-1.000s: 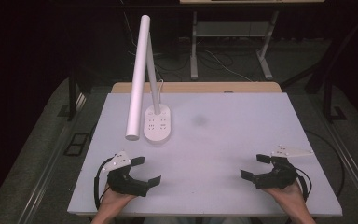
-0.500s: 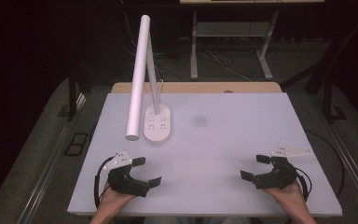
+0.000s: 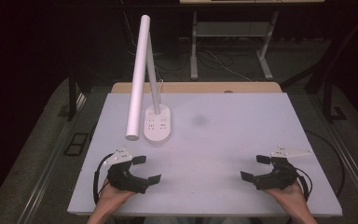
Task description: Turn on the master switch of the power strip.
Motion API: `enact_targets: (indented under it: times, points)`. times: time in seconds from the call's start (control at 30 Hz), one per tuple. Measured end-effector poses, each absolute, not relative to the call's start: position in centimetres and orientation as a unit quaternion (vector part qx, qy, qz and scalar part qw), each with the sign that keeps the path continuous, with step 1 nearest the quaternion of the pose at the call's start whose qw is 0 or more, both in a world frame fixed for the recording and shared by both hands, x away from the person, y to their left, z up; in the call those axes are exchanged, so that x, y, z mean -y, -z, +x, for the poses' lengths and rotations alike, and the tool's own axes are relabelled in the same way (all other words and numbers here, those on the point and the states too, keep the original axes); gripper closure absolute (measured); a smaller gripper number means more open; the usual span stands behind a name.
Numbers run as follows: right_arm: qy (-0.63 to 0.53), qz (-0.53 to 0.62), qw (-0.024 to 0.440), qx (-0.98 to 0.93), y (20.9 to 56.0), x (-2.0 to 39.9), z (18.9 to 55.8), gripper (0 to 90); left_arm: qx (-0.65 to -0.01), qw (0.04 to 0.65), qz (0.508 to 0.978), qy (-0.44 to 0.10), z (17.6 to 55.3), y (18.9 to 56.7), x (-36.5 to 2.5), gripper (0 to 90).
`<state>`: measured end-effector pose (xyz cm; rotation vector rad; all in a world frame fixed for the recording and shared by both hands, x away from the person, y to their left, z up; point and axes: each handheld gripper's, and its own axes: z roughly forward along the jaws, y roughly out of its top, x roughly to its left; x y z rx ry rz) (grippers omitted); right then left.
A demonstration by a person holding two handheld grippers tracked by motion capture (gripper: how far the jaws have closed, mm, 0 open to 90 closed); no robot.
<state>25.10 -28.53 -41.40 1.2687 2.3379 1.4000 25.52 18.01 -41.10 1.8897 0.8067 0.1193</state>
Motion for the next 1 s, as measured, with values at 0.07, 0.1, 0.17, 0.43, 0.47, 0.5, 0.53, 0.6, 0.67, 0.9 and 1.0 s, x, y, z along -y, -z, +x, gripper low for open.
enact_targets:
  times: [0.07,0.1,0.17,0.43,0.47,0.5,0.53,0.6,0.67,0.9,1.0]
  points:
    - [-0.464,0.421,0.068,-0.777,41.5,28.5,25.1,0.0,-0.336,0.516,0.786,-0.049,25.6,40.9,-18.1,2.9]
    - [-0.464,0.421,0.067,-0.777,41.5,28.5,25.1,0.0,-0.335,0.515,0.787,-0.049,25.7,40.8,-18.1,2.9]
    - [-0.463,0.421,0.066,-0.777,41.5,28.4,25.1,0.0,-0.336,0.513,0.789,-0.048,25.8,40.7,-18.2,3.0]
    - [-0.461,0.423,0.068,-0.778,41.5,28.4,25.1,0.0,-0.336,0.506,0.793,-0.045,26.5,40.0,-18.5,2.9]
    - [-0.461,0.422,0.068,-0.778,41.5,28.4,25.1,0.0,-0.335,0.505,0.794,-0.045,26.6,39.9,-18.5,2.9]
    - [-0.460,0.423,0.068,-0.778,41.5,28.4,25.1,0.0,-0.336,0.504,0.794,-0.045,26.7,39.8,-18.5,2.9]
    - [-0.460,0.422,0.068,-0.778,41.5,28.4,25.1,0.0,-0.336,0.504,0.795,-0.044,26.8,39.7,-18.5,2.9]
    - [-0.460,0.421,0.069,-0.779,41.5,28.4,25.1,0.0,-0.336,0.501,0.796,-0.045,27.0,39.5,-18.6,2.9]
    - [-0.459,0.422,0.068,-0.779,41.5,28.4,25.1,0.0,-0.334,0.500,0.798,-0.046,27.2,39.3,-18.7,2.9]
    - [-0.459,0.419,0.068,-0.780,41.5,28.4,25.1,0.0,-0.334,0.493,0.802,-0.046,28.0,38.6,-18.8,3.0]
    - [-0.459,0.420,0.067,-0.780,41.5,28.4,25.1,0.0,-0.336,0.492,0.802,-0.044,28.4,38.4,-18.8,3.0]
